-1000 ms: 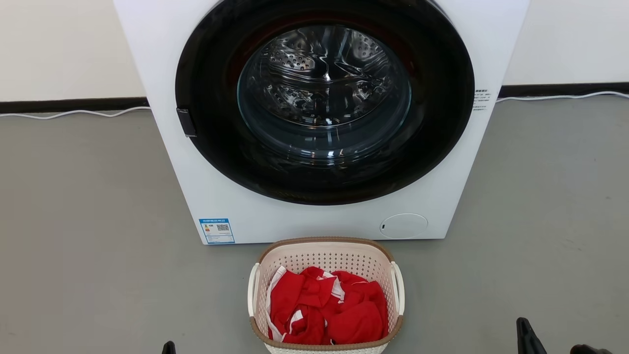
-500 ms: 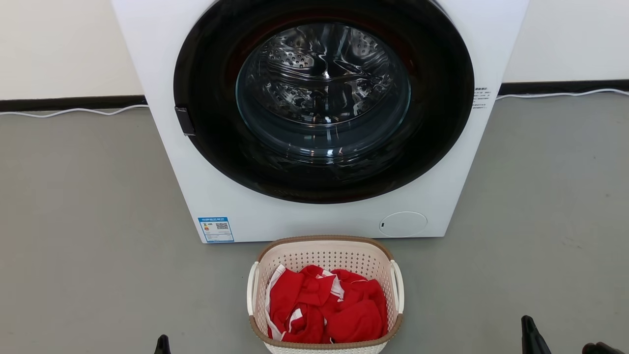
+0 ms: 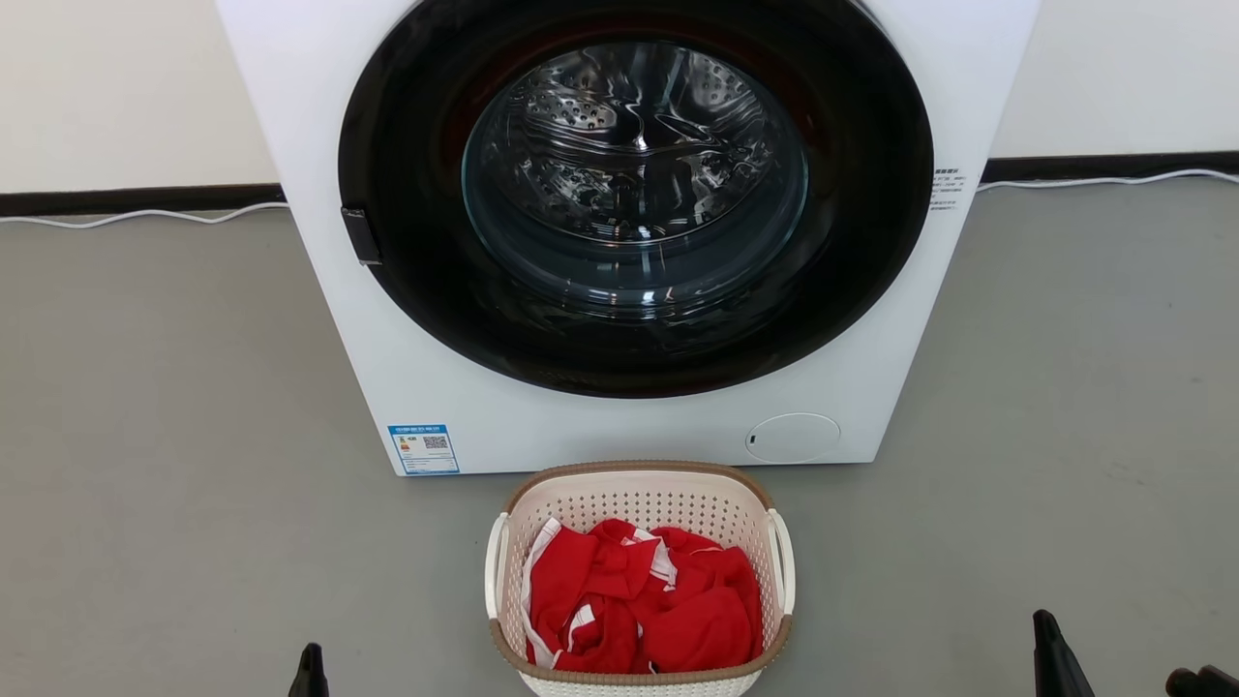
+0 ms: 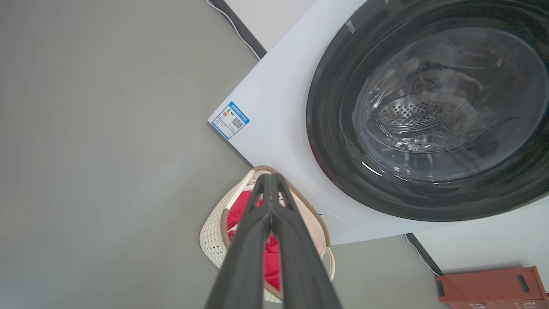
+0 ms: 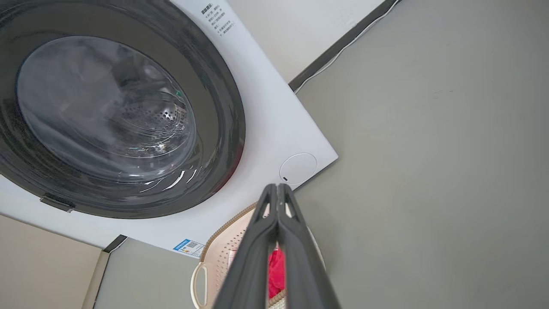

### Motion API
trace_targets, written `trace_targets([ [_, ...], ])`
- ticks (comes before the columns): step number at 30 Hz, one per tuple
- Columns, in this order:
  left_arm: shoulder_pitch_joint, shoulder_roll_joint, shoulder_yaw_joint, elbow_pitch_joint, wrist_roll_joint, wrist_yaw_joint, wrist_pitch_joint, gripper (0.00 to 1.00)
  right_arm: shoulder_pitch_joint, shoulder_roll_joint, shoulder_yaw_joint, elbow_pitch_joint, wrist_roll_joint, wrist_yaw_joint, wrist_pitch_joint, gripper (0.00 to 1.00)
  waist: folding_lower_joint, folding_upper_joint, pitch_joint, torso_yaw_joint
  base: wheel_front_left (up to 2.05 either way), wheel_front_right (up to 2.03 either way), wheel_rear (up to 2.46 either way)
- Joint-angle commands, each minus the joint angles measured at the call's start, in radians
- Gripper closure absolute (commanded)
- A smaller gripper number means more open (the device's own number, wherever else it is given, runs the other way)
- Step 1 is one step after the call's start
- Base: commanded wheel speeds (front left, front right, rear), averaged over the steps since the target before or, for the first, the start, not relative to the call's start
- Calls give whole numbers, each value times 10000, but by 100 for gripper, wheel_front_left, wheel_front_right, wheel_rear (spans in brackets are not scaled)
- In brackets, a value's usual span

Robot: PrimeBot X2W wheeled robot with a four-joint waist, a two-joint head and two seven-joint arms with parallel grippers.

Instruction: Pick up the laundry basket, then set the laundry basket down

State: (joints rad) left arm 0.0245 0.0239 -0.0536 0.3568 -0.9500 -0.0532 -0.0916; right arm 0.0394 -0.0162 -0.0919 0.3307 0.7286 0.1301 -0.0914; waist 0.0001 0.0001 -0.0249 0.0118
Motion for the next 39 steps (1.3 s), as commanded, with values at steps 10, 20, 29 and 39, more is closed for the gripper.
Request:
trace_targets([
  [10, -607, 157, 416, -404, -1099, -186, 318, 100, -637, -203, -12, -391, 1485, 3, 334, 100, -1, -1, 42, -18, 0, 0, 0],
  [20, -727, 175, 628, -523, -2018, -285, 608, 100, -777, -226, -46, -470, 2712, 4, 621, 100, -1, -1, 82, -34, 0, 0, 0],
  [29, -824, 189, 797, -618, -2756, -364, 841, 100, -890, -244, -73, -533, 3697, 4, 850, 100, -1, -1, 114, -48, 0, 0, 0],
  [39, -945, 207, 1008, -737, -3679, -463, 1132, 100, -1030, -267, -107, -611, 4928, 4, 1138, 100, -1, -1, 154, -65, 0, 0, 0],
])
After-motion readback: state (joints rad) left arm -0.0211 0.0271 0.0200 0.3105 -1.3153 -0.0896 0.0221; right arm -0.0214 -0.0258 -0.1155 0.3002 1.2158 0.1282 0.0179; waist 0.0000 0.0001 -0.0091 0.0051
